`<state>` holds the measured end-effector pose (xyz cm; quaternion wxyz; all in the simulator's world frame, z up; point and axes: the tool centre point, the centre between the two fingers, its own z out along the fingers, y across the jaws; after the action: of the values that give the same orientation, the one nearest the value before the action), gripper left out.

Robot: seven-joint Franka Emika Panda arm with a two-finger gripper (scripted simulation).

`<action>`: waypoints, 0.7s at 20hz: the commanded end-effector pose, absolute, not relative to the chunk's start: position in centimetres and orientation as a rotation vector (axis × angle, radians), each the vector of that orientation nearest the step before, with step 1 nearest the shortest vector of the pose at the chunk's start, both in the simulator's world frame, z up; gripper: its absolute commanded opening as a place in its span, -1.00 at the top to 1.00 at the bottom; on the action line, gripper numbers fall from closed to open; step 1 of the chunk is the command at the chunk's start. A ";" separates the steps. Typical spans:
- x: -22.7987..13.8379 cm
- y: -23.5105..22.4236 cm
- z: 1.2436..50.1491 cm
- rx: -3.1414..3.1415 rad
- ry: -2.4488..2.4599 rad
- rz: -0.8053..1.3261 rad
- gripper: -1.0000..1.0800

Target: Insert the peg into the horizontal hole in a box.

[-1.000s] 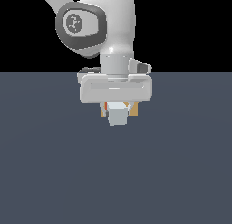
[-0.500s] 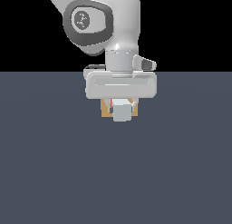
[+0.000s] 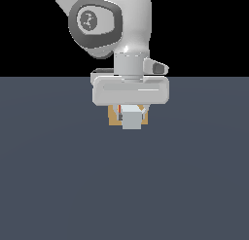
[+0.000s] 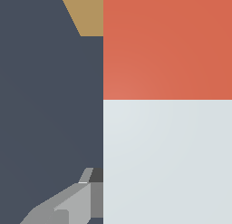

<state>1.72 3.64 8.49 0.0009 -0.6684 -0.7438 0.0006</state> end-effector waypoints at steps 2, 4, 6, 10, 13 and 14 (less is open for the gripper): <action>1.7 3.8 8.5 -2.099 -2.336 0.001 1.00; 1.7 4.3 8.5 -2.099 -2.336 0.001 1.00; 1.5 5.1 8.6 -2.099 -2.336 0.000 1.00; 1.2 7.7 8.6 -2.099 -2.337 -0.001 1.00; 1.0 10.0 8.7 -2.100 -2.337 -0.003 1.00; 0.9 10.6 8.7 -2.100 -2.338 -0.003 1.00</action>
<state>0.92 9.53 8.47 0.0011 -0.6682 -0.7440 0.0009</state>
